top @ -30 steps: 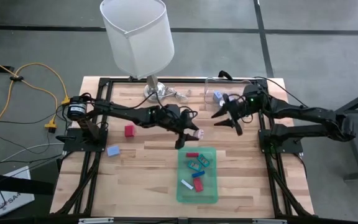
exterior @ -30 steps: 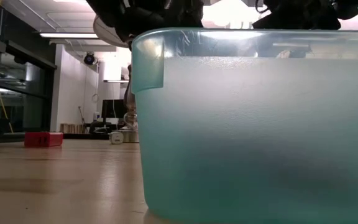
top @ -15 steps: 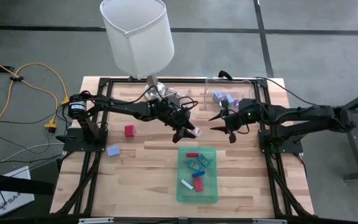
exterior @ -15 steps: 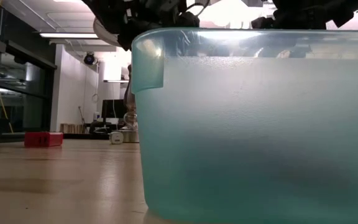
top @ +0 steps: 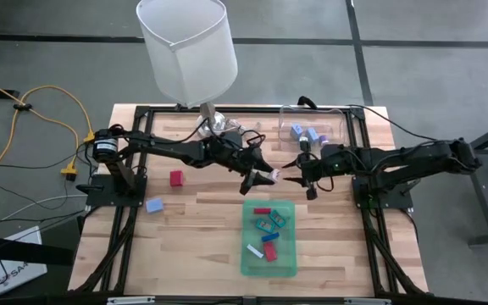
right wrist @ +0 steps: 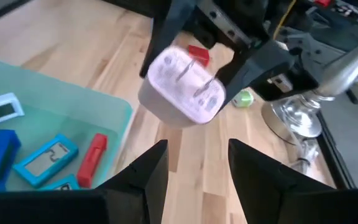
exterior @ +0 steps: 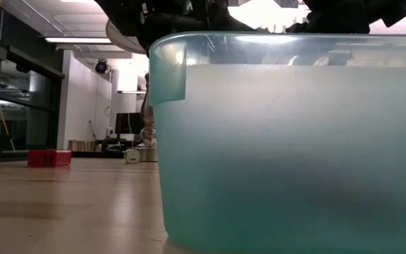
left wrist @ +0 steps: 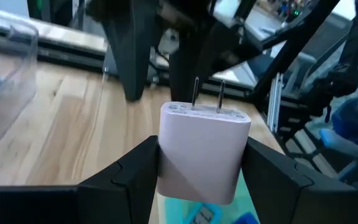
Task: Pick & Place Office items
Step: Put the pink charger adapter into the transparent bin
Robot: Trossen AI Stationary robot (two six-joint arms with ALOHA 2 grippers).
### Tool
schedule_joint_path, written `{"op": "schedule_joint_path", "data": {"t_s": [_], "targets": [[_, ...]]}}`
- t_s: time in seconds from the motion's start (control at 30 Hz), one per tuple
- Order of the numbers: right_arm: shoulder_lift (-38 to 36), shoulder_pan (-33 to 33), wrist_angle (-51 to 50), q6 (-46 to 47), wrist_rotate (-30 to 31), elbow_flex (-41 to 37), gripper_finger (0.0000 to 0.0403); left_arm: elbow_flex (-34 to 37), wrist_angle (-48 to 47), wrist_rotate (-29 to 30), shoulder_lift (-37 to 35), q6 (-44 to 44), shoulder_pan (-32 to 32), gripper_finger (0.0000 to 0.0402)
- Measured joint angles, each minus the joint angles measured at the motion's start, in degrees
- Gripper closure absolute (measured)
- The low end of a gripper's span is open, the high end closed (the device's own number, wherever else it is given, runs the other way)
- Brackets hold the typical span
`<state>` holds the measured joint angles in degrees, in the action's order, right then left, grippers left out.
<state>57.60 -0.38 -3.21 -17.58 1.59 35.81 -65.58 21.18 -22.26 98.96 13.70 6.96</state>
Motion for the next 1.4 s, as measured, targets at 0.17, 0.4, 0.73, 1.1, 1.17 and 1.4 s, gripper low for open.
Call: {"op": "schedule_joint_path", "data": {"t_s": [0.17, 0.4, 0.73, 1.1, 1.17, 1.4], "targets": [[-0.06, 0.91, -0.01, 1.46, 5.05, 0.0, 0.0248, 0.0, 2.89, 3.32, -0.15, -3.26, 0.0, 0.0205], [-0.06, 0.87, 0.05, 3.02, 7.78, 0.0, 0.0248, 0.0, 6.77, 9.66, -0.24, -7.21, 0.0, 0.0205], [-0.06, -0.16, 0.9, 6.86, 7.74, 0.0, 0.0248, 0.0, 9.72, 11.14, -0.35, -9.39, 0.0, 0.0205], [-0.06, -0.11, 2.5, 6.84, 5.78, 0.0, 0.0231, 0.0, 9.77, 11.74, -0.35, -9.69, -0.02, 0.0205], [-0.06, -0.11, 3.11, 6.84, 5.65, 0.0, 0.0214, 0.0, 9.78, 11.74, -0.34, -9.85, -0.02, 0.0205], [-0.06, -0.11, 4.84, 6.85, 6.0, 0.0, 0.0171, 0.0, 11.68, 11.69, -0.33, -9.89, -0.02, 0.0205]]}}
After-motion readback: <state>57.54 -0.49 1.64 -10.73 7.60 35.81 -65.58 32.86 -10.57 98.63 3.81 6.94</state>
